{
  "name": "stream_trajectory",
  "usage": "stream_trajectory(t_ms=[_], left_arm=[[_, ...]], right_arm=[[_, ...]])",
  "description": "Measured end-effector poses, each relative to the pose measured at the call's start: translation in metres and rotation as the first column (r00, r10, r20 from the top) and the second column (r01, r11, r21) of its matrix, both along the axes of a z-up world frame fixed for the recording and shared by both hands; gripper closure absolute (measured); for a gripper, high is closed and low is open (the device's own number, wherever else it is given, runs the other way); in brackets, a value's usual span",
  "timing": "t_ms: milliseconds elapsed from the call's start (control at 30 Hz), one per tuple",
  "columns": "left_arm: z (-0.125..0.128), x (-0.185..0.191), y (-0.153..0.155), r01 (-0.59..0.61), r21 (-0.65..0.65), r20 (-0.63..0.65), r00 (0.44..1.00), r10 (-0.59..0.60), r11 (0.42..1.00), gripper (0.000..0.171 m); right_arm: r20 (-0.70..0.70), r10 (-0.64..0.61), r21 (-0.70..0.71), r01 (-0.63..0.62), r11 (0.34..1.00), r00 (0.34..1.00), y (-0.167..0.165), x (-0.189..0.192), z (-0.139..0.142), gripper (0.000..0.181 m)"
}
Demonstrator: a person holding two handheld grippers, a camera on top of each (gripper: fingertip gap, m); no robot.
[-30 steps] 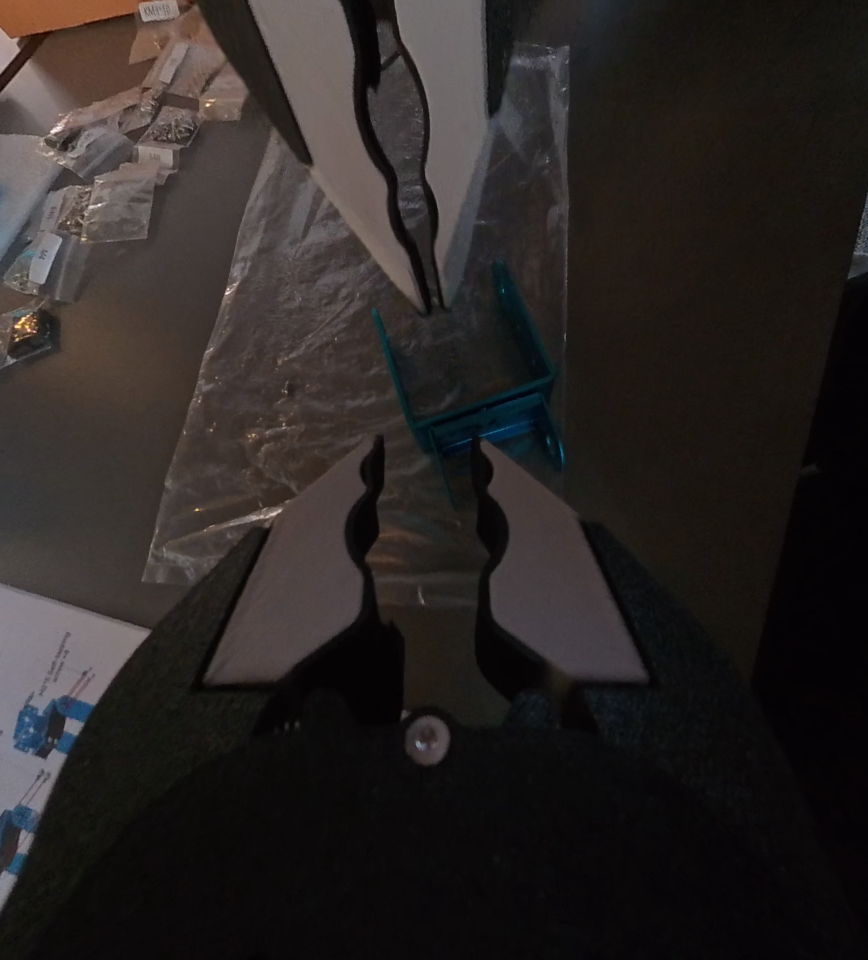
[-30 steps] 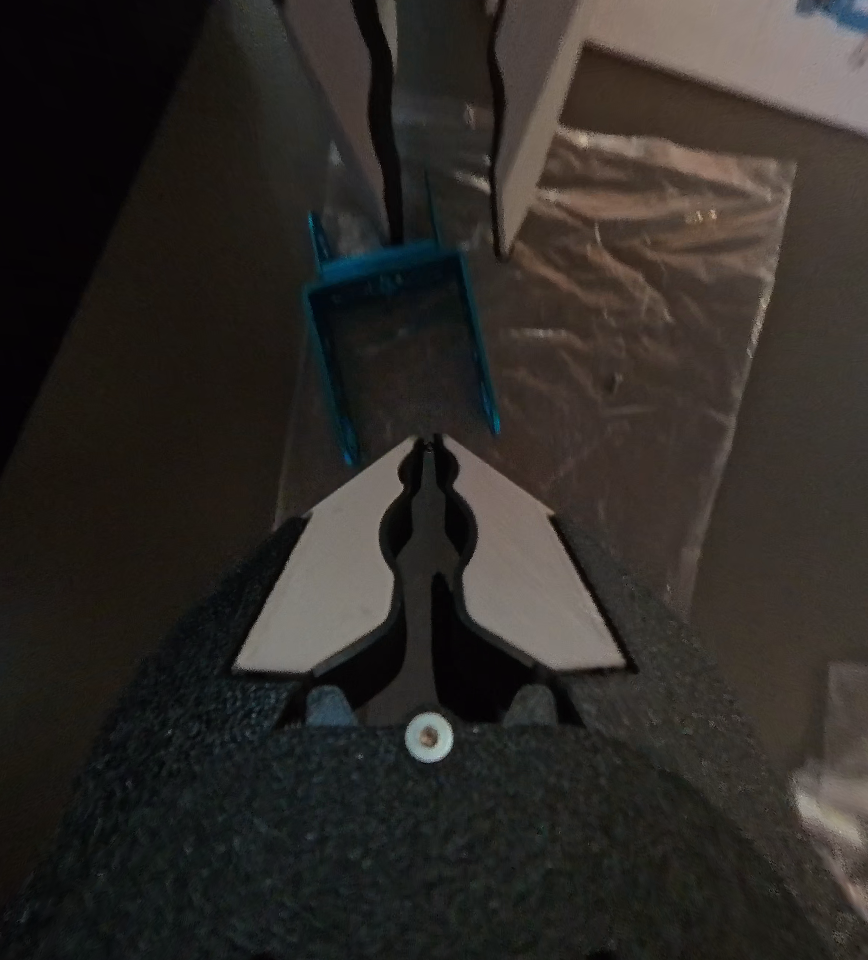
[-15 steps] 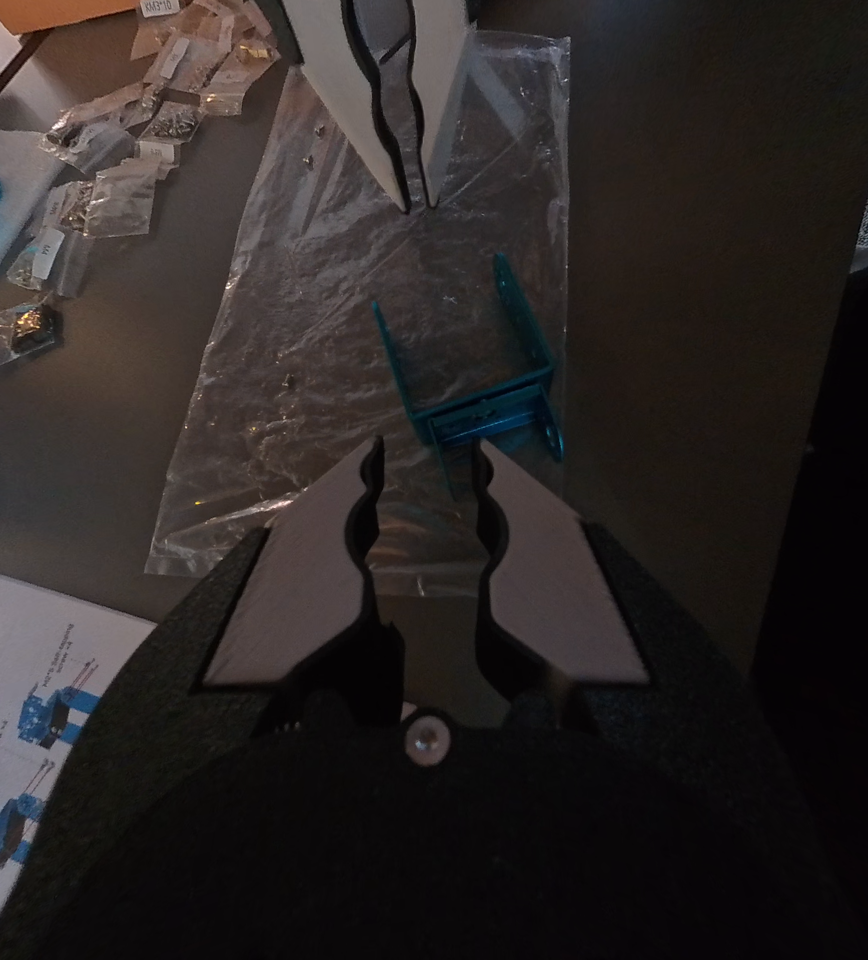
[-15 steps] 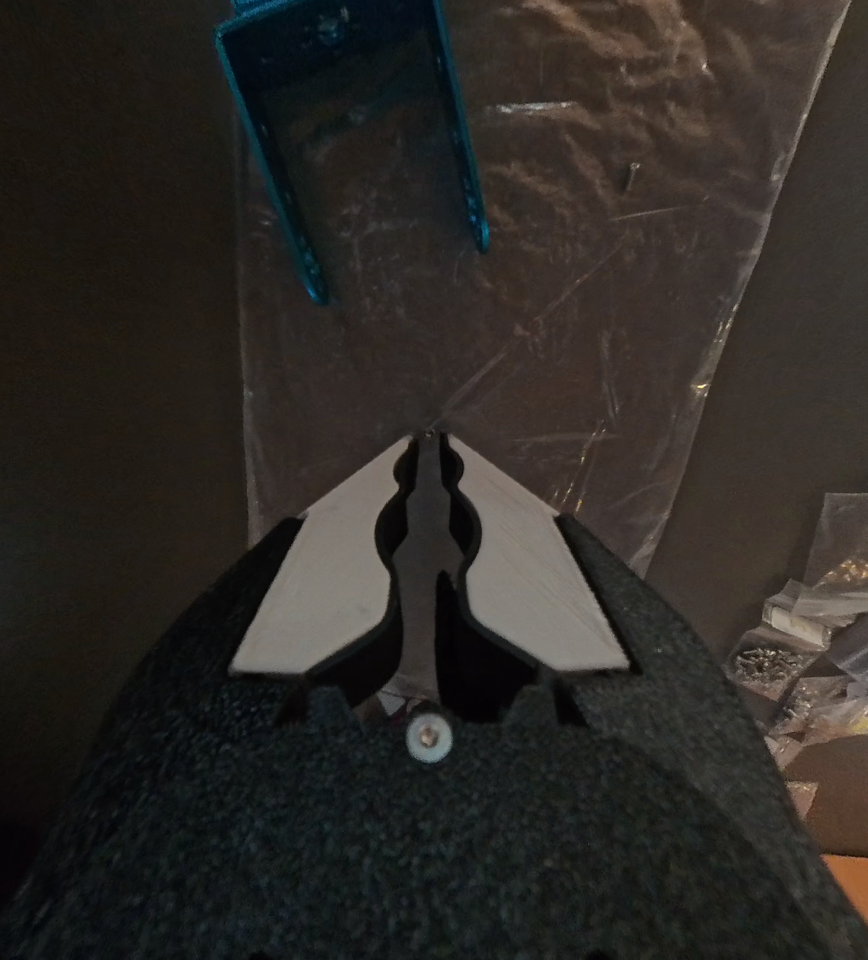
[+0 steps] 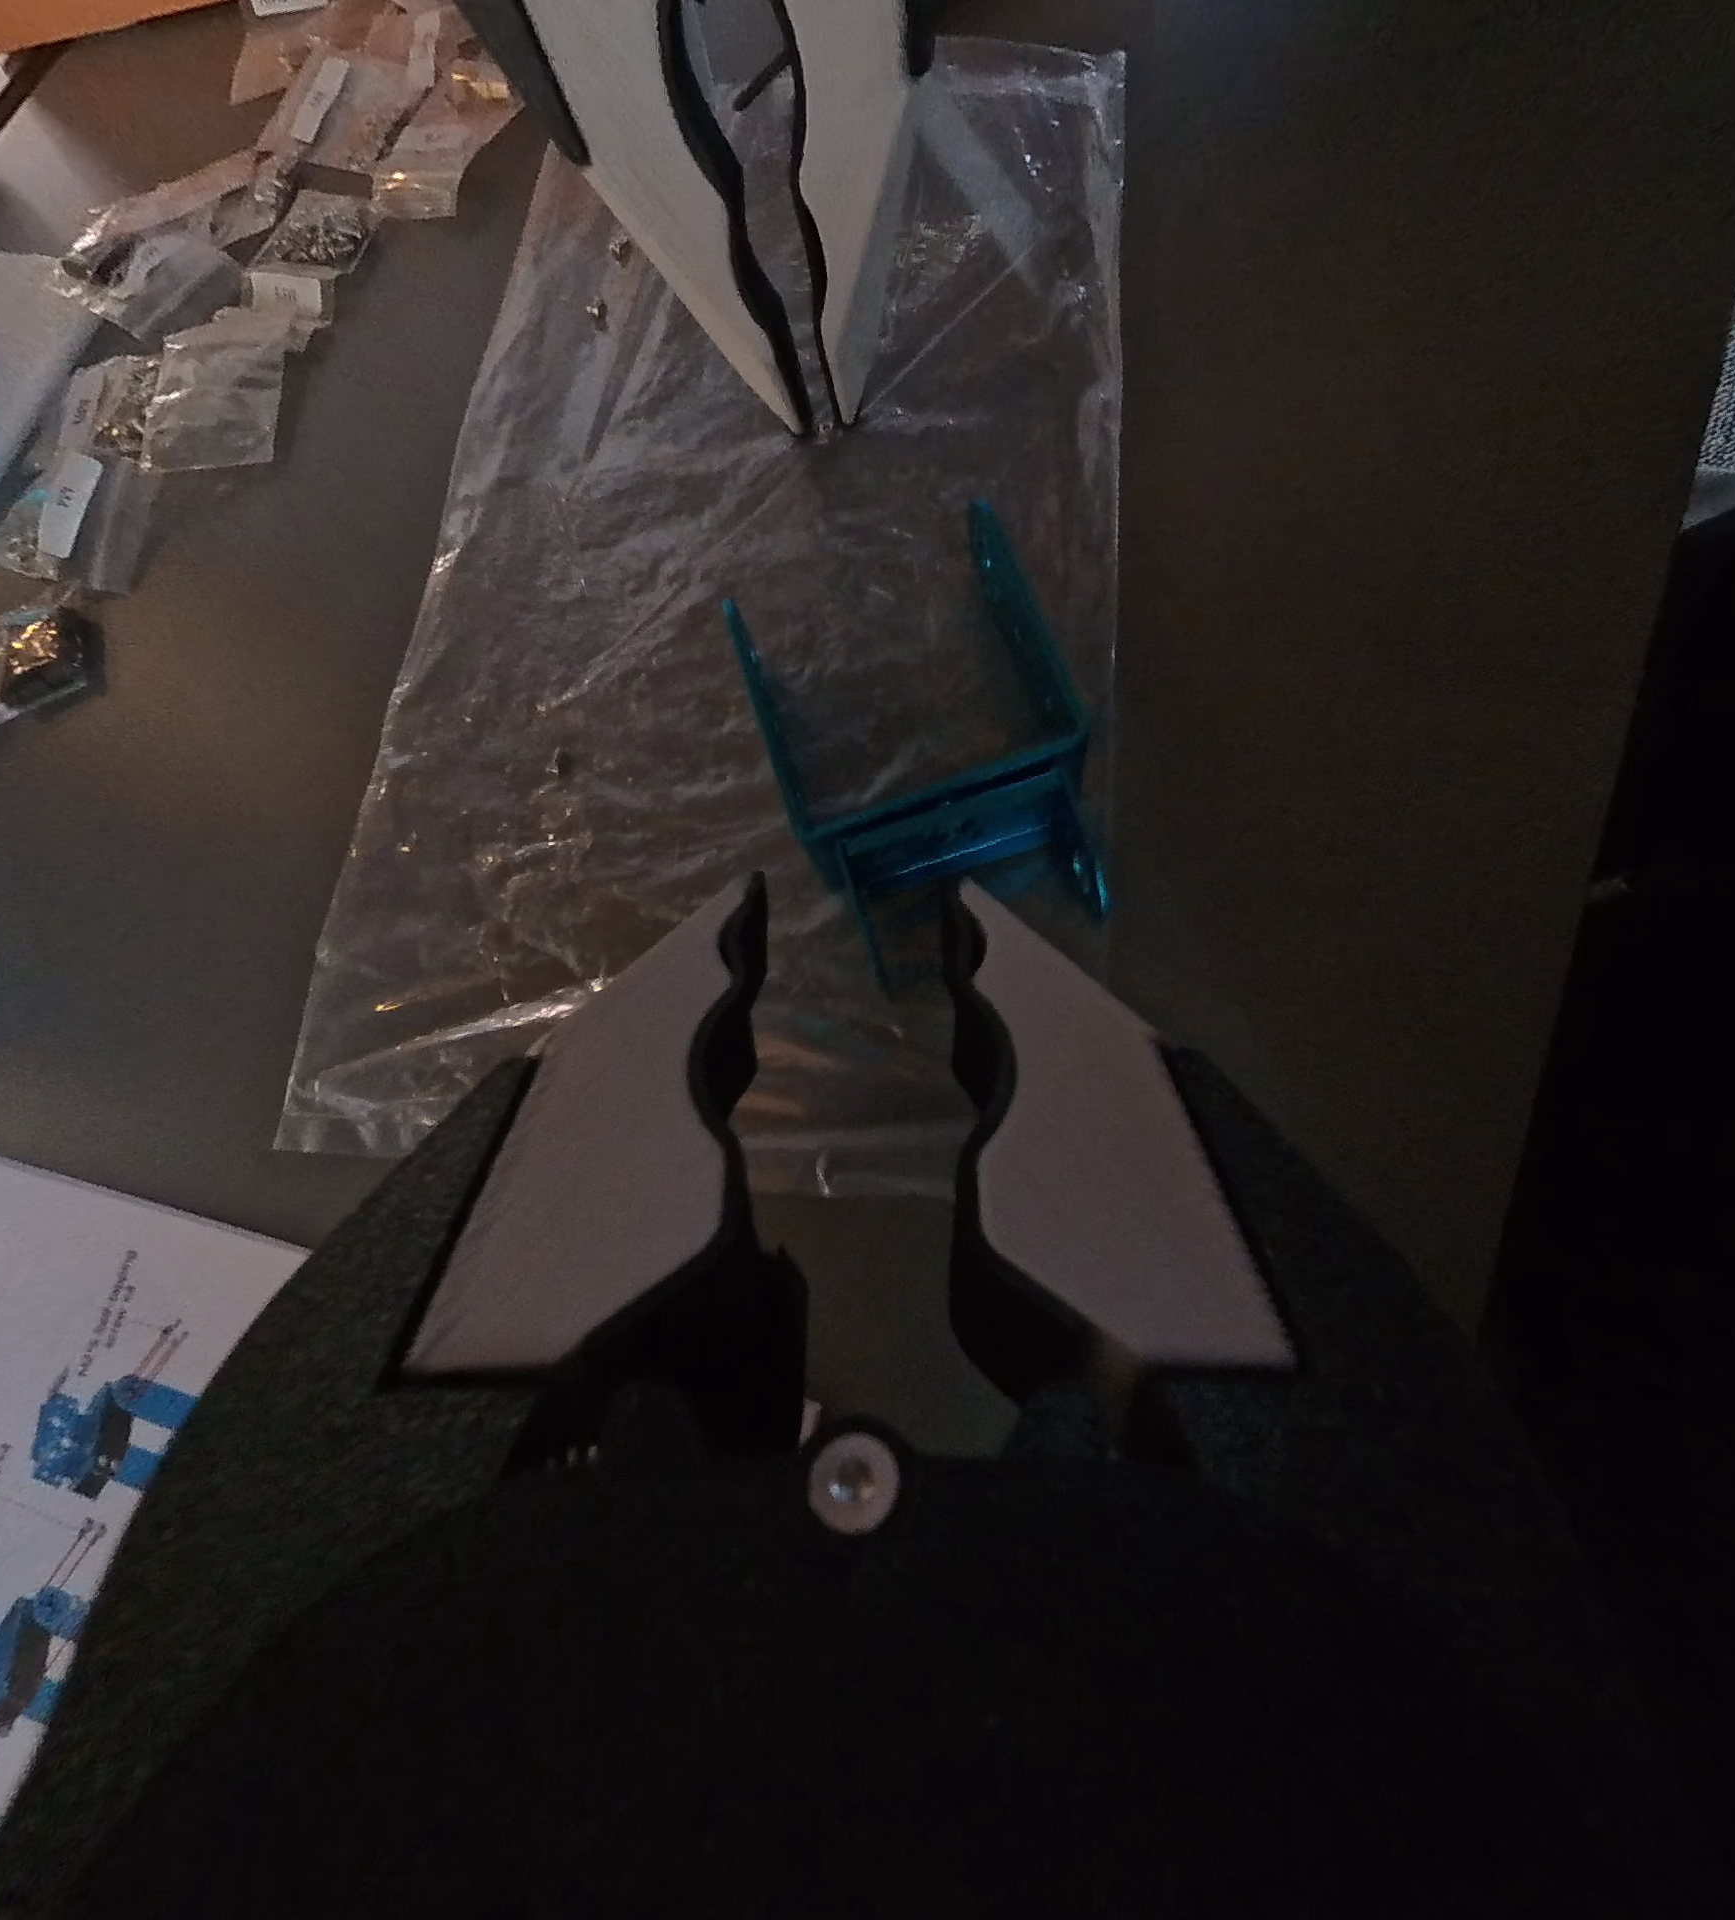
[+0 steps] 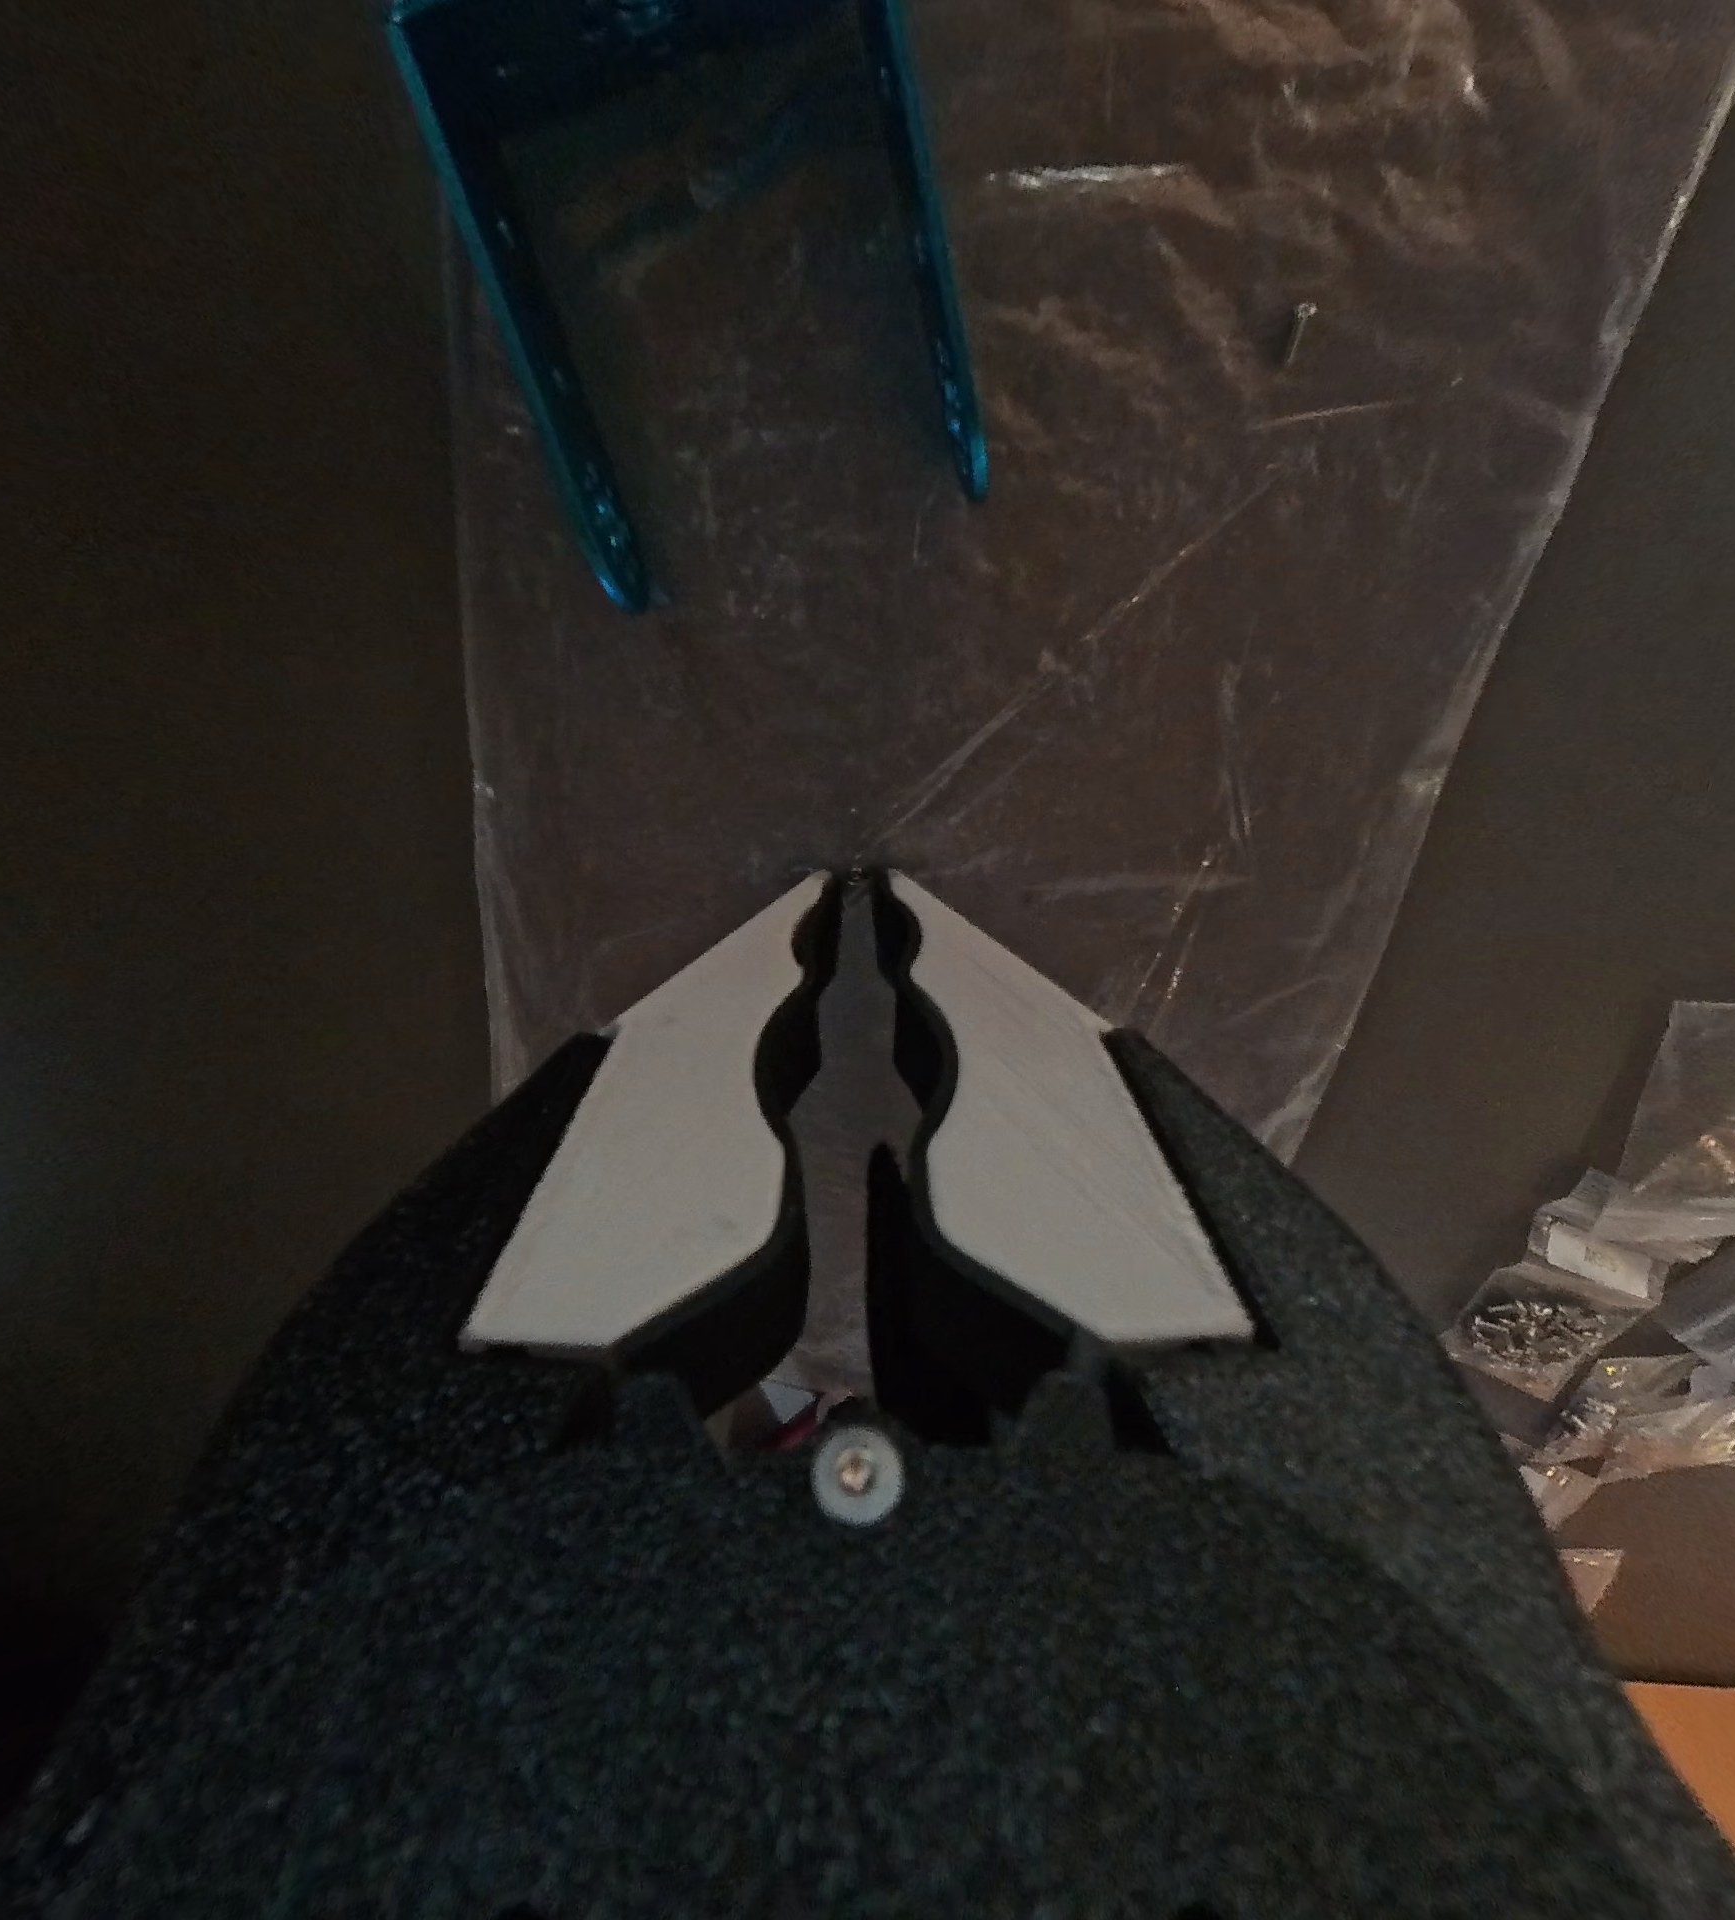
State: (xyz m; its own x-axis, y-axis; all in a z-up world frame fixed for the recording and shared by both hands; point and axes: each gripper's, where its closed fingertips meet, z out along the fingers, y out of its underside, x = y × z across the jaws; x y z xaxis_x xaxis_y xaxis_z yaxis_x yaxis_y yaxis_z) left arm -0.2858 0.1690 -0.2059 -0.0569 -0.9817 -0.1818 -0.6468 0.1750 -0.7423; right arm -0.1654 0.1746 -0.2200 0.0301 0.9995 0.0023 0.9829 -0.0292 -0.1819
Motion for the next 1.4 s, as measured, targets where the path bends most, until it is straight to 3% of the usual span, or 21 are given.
stream_trajectory(t_ms=[700, 900, 1400], left_arm=[[0.0004, -0.0007, 0.0019, -0.012, -0.003, -0.001, 1.000, 0.012, 1.000, 0.139], [0.0002, -0.0017, 0.0024, -0.011, 0.000, -0.005, 1.000, 0.011, 1.000, 0.139], [0.0009, 0.0000, 0.0025, -0.012, -0.003, -0.001, 1.000, 0.012, 1.000, 0.139]], right_arm=[[-0.064, 0.025, 0.037, -0.022, 0.999, 0.998, 0.0033, 0.0021, 0.0057, 0.181], [-0.060, 0.015, 0.018, -0.014, 1.000, 0.998, 0.0007, 0.0000, 0.0049, 0.174], [-0.076, 0.027, 0.031, -0.025, 0.999, 0.997, 0.0020, -0.0029, 0.0056, 0.181]])
